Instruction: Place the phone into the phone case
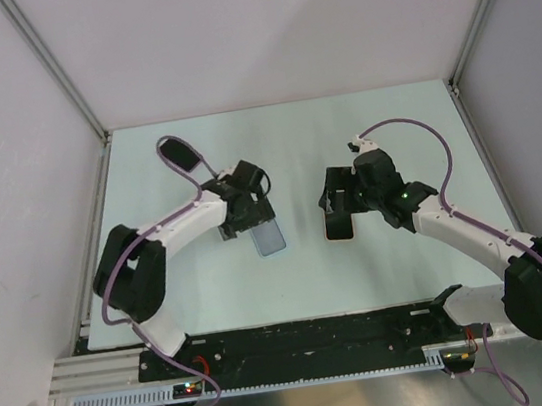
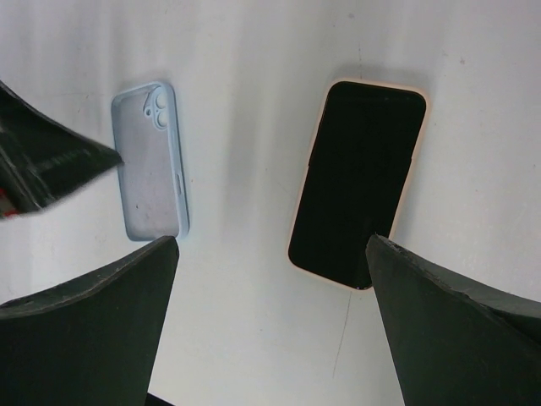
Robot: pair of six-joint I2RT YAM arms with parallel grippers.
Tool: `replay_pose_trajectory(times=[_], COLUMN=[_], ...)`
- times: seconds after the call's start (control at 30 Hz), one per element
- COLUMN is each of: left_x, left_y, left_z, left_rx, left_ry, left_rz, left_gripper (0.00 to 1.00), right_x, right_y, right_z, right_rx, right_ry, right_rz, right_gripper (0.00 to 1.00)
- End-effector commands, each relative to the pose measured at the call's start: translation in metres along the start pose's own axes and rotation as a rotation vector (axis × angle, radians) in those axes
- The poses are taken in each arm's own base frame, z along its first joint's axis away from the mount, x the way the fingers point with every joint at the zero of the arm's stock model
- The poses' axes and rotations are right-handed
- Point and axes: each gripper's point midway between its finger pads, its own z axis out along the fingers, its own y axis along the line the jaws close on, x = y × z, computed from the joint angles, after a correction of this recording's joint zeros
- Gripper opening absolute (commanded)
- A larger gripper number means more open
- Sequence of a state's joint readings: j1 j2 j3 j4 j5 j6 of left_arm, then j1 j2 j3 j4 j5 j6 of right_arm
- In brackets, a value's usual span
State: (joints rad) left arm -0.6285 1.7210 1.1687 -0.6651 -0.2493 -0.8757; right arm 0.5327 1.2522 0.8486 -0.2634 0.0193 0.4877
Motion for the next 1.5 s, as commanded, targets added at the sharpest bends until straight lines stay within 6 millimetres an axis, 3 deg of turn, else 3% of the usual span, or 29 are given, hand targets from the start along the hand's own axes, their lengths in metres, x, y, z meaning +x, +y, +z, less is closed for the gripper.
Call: replay_pose_trajectory(times=[0.0,0.1,0.3,0.43,0.53,0.73,0.93,1.47], left_x=[-0.075,-0.13,-0.235,-0.278,-0.297,-0.32,-0.327,-0.31], left_y=[0.01,0.041,0.073,0.091,0.104,0.11,0.104,0.104], left_z=[-0.022,-0.016,-0.006,0.021,0.045,0.074,0.091,0.116], left_rx=[0.04,-0.031,-0.153,-0.221,-0.254,-0.244,-0.198,-0.214], left_ry=[-0.143,-0.21,-0.33,-0.335,-0.329,-0.322,-0.31,-0.248], left_rz=[-0.109,-0.195,-0.229,-0.221,-0.208,-0.179,-0.174,-0.324], left_gripper=[0.99,1.0,1.0,1.0,1.0,1.0,1.0,0.95], right_x=[-0.006,-0.006,-0.007,-0.007,-0.005,-0.002,-0.002,-0.002], right_y=[-0.003,-0.003,-0.002,-0.001,0.0,0.008,0.015,0.022], right_z=[0.002,0.003,0.004,0.006,0.009,0.017,0.024,0.02], right_rx=[0.008,0.006,0.0,-0.007,-0.013,-0.062,-0.1,-0.185], right_ry=[-0.024,-0.027,-0.032,-0.03,-0.024,-0.006,0.0,0.037], right_rz=[-0.016,-0.016,-0.025,-0.028,-0.031,-0.032,-0.022,0.029], right_gripper=[1.0,0.99,0.99,0.99,0.99,0.99,1.0,0.99])
